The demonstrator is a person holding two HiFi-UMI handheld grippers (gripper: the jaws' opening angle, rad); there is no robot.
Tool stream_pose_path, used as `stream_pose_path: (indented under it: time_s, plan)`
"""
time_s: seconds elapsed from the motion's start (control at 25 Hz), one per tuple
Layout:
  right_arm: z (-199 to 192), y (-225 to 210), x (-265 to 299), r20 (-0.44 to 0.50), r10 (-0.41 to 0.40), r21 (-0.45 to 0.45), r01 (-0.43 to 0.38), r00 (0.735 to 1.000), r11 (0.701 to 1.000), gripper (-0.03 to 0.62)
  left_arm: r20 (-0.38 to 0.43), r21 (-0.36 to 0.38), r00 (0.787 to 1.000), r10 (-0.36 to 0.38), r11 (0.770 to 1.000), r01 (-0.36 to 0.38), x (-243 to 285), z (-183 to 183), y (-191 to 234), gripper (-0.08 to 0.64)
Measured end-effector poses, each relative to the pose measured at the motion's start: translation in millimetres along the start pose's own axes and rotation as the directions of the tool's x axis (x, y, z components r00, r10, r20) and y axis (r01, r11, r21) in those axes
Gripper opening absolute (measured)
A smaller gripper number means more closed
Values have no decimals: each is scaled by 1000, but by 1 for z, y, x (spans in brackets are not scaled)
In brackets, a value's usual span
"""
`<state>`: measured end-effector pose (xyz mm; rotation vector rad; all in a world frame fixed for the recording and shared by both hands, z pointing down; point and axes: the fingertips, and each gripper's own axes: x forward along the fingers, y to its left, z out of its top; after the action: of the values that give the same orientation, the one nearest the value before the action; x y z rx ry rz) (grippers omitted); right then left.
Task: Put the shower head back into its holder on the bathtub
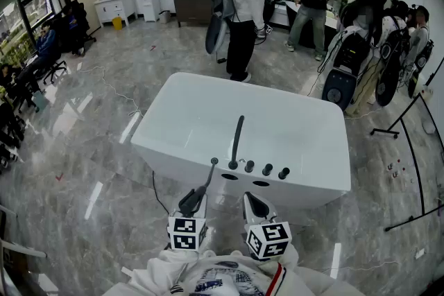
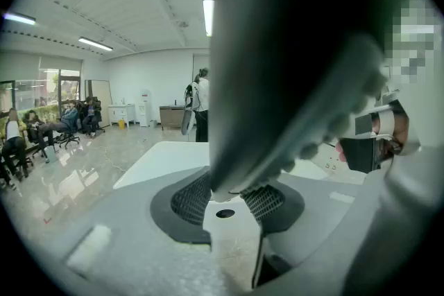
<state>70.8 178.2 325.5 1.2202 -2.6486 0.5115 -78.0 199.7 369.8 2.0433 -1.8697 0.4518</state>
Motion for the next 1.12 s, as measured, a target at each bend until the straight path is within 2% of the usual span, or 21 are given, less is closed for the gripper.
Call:
stream_pose_path:
  time_s: [0.24,0.4,0.68,1.12]
  plan:
    - [0,0,-3,-2,-3,1,3,1000,1000,4,0,-5,1000,-2,1000,2,-3,0,-2,143]
    - [-5,-3,-5,4,3,34,-3,1000,999,5,-7,-19,1000,-7,1000,7,-5,-3,-7,143]
    - [-3,-14,-14,29,15,48,-17,999,999,5,0,-22,999,48,999,-48,-6,-6,-4,143]
    - [-12,-32,-21,-2,55,38,-55,998,998,5,-17,-49,996,82,995,-83,-9,-22,-31,143]
